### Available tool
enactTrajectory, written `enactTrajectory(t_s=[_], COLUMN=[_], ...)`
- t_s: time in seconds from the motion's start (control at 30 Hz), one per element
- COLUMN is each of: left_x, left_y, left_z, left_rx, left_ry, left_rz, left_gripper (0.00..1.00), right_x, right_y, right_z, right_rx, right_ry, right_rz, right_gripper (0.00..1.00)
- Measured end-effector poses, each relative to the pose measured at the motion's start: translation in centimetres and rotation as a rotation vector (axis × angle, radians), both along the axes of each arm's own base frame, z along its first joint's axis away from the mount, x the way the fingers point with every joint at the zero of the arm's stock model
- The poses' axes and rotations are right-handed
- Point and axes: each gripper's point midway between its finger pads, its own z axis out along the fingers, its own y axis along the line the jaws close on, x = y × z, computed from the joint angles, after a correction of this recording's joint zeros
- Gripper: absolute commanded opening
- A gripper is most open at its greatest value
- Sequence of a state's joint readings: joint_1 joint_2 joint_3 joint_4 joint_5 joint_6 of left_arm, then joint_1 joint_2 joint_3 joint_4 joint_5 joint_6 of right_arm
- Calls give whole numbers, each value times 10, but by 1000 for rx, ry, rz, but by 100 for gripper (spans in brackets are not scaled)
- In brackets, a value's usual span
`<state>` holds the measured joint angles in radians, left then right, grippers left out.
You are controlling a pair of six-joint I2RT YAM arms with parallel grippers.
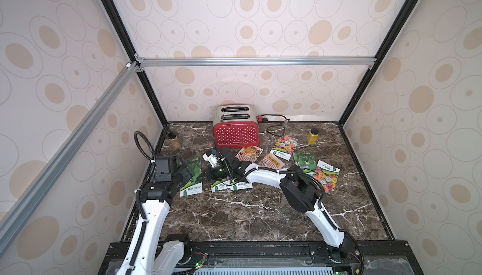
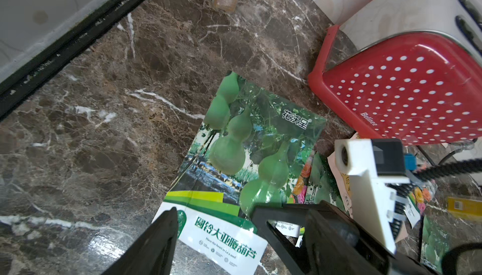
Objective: Arrange the seed packets in a row
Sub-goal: Pick up the seed packet from the center of the board, then place the seed packet at the center of the board.
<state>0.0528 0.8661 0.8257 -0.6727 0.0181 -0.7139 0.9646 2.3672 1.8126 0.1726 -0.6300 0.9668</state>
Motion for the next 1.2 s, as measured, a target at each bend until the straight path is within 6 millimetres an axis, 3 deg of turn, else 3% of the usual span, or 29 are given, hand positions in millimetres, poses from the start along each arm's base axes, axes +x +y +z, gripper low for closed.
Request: enactTrajectory(t_s=[0.1, 0.3, 0.47, 0.57, 0.87, 1.2], left_x=[-7, -9, -1, 3, 6, 9], left_y=[8, 29, 25, 17, 7, 2], left_z=[4, 4, -10, -16, -13, -24], left_rx=[5, -55, -129, -168, -191, -211], left_ry=[-9, -8, 35, 56, 38, 60], left_rz=[25, 85, 45, 10, -59, -92], left_gripper=[80, 77, 76, 77, 77, 77], right_x=[-3, -29, -51, -51, -33, -36], right_y=[14, 67, 97, 108, 115, 119], right_z=[-1, -25, -56, -63, -69, -77], right_rx=[29, 58, 43, 44, 51, 28], right_ry=[18, 57, 95, 107, 139, 182], right_rz=[-37, -40, -39, -54, -165, -183], right_gripper=[0, 0, 0, 0, 0, 0])
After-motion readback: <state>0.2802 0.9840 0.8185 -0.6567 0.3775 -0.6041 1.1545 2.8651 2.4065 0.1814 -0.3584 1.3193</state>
